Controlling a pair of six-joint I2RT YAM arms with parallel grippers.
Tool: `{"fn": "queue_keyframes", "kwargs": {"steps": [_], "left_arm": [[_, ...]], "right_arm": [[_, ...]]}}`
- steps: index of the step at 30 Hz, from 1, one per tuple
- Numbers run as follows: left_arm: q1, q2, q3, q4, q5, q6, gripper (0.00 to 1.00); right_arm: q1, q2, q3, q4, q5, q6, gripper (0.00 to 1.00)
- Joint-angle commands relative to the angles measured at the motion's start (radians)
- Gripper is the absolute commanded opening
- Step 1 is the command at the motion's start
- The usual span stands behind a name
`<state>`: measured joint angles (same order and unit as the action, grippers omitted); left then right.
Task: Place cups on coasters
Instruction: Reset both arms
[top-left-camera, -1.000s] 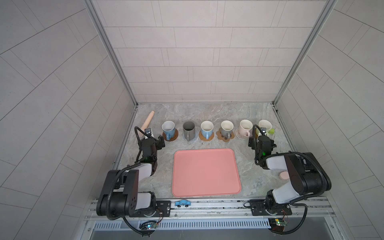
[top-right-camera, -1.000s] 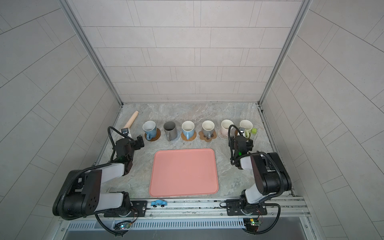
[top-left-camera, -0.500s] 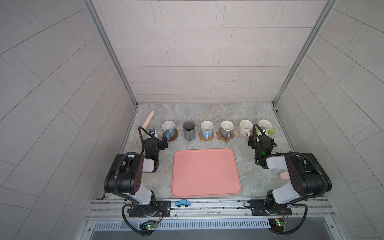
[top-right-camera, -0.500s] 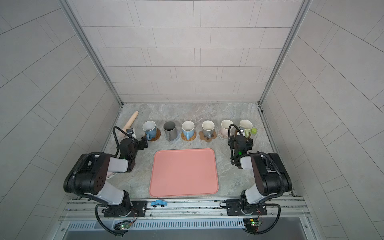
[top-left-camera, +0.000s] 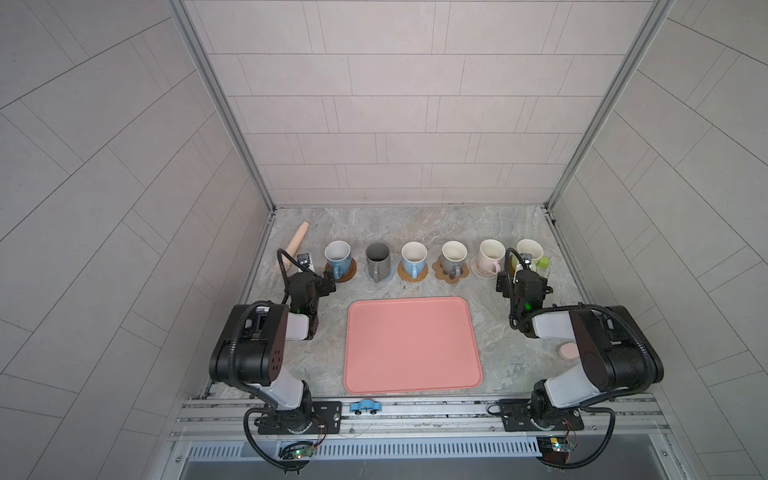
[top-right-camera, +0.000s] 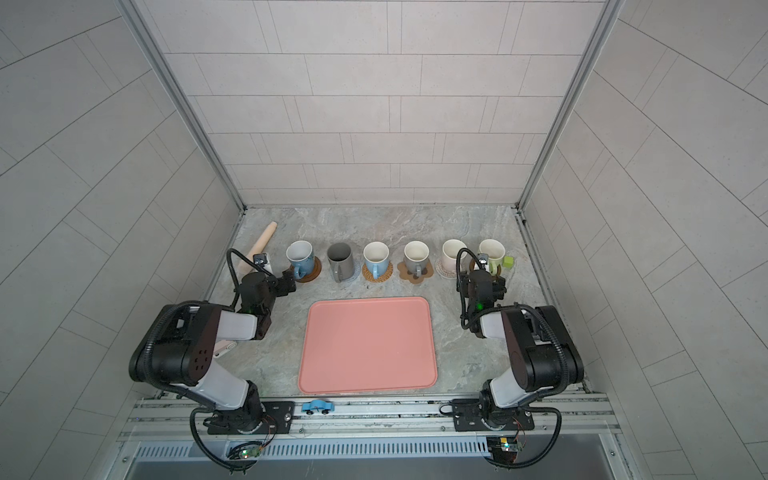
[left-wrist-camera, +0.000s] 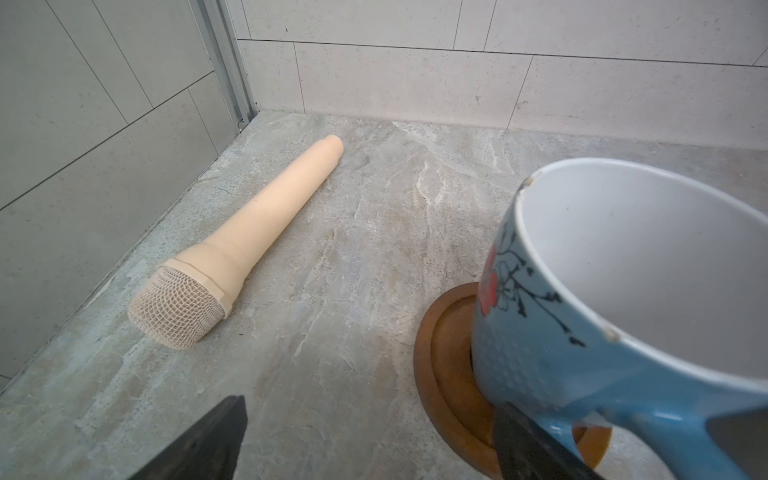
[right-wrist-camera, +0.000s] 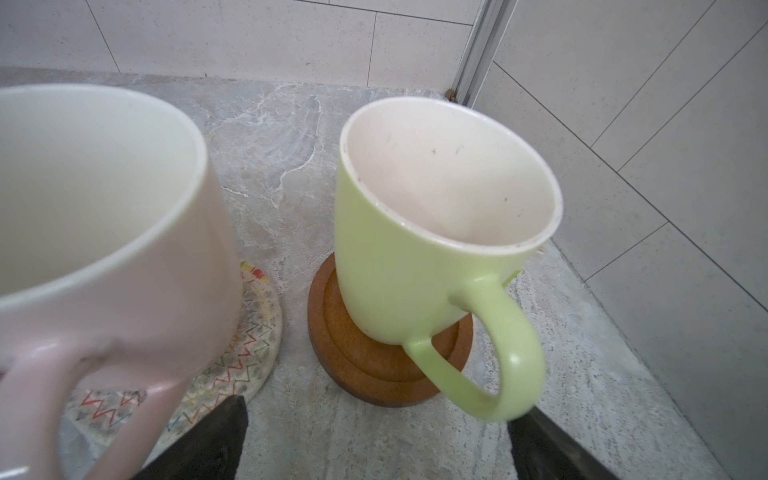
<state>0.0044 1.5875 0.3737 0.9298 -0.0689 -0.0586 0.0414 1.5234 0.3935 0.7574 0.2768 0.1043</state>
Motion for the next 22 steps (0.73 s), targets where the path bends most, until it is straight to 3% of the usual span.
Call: {"fn": "queue_keyframes", "kwargs": {"steps": [1, 22], "left_arm": [[0.003, 0.003, 0.013, 0.013, 0.007, 0.013, 1.00], [0.002, 0.002, 0.013, 0.015, 0.018, 0.016, 1.00]], "right_arm": [[0.007, -0.021, 0.013, 0.000, 0.012, -0.005, 0.99], [0.024, -0.017, 0.021, -0.009, 0.043, -0.012, 0.99]]}}
